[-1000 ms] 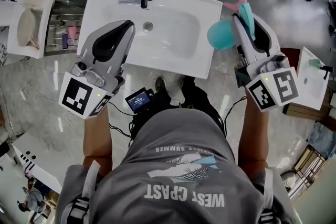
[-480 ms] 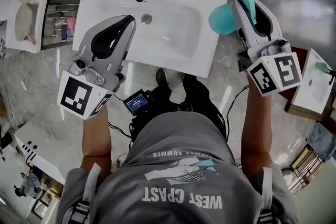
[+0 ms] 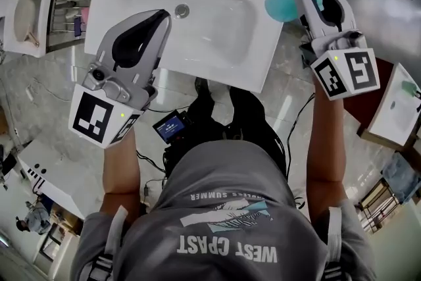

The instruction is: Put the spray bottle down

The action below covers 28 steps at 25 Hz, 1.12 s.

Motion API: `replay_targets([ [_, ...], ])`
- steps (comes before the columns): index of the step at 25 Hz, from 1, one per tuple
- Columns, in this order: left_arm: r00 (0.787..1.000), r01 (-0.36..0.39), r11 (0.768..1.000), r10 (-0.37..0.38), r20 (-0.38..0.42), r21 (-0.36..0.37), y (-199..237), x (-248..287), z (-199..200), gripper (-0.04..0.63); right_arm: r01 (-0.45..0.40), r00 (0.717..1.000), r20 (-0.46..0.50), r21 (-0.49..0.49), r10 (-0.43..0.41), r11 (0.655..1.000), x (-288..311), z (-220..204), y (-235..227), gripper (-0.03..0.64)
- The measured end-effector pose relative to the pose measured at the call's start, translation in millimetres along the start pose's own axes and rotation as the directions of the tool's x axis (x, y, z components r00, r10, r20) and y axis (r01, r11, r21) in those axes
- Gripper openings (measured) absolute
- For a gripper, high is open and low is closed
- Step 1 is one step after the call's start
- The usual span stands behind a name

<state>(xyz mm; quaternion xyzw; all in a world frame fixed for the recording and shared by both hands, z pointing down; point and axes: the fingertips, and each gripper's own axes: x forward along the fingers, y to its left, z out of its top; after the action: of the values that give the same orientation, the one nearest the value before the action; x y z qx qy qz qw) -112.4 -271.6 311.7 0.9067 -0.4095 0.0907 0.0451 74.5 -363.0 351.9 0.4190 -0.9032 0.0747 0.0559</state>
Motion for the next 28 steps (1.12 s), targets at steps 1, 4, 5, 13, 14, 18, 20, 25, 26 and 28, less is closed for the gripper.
replay_targets([
  [1, 1.0, -0.002, 1.0, 0.002, -0.003, -0.005, -0.2, 1.6, -3.0, 0.003, -0.004, 1.0, 0.002, -0.002, 0.004, 1.0, 2.3, -4.7, -1.7, 0.097],
  [4, 1.0, -0.007, 1.0, 0.006, -0.01, -0.018, 1.5, 6.7, -11.3, 0.003, -0.009, 1.0, 0.004, -0.009, 0.009, 1.0, 10.8, -18.4, -6.9, 0.097],
  [5, 1.0, -0.008, 1.0, 0.008, -0.012, -0.022, 3.4, 7.8, -13.8, 0.003, -0.01, 1.0, 0.004, -0.011, 0.01, 1.0, 14.8, -22.2, -7.9, 0.097],
  [13, 0.999, -0.011, 0.999, 0.009, -0.036, -0.053, 12.3, 19.4, -35.1, 0.003, -0.02, 1.0, -0.003, -0.029, 0.02, 0.999, 38.2, -53.4, -15.2, 0.097],
  [14, 0.999, -0.012, 0.998, 0.01, -0.039, -0.055, 12.9, 21.0, -37.2, 0.003, -0.021, 1.0, -0.002, -0.031, 0.021, 0.999, 40.3, -56.9, -16.5, 0.097],
  [18, 0.999, -0.015, 0.998, 0.012, -0.047, -0.065, 15.2, 26.4, -46.3, 0.003, -0.024, 1.0, 0.003, -0.04, 0.024, 0.999, 48.7, -71.3, -21.5, 0.097],
  [20, 0.999, -0.017, 0.997, 0.013, -0.051, -0.069, 15.9, 28.6, -51.0, 0.003, -0.025, 1.0, 0.005, -0.042, 0.025, 0.999, 52.6, -78.9, -24.4, 0.097],
  [25, 0.998, -0.023, 0.997, 0.019, -0.061, -0.078, 18.0, 33.3, -66.1, 0.003, -0.027, 0.999, 0.015, -0.043, 0.028, 0.999, 61.9, -97.9, -31.1, 0.097],
  [26, 0.998, -0.025, 0.997, 0.02, -0.064, -0.08, 19.0, 34.3, -69.1, 0.003, -0.028, 0.999, 0.017, -0.045, 0.029, 0.999, 64.0, -101.3, -32.0, 0.097],
  [28, 0.997, -0.029, 0.996, 0.023, -0.069, -0.084, 20.9, 36.2, -74.7, 0.003, -0.031, 0.999, 0.019, -0.049, 0.032, 0.998, 68.3, -107.9, -33.2, 0.097],
])
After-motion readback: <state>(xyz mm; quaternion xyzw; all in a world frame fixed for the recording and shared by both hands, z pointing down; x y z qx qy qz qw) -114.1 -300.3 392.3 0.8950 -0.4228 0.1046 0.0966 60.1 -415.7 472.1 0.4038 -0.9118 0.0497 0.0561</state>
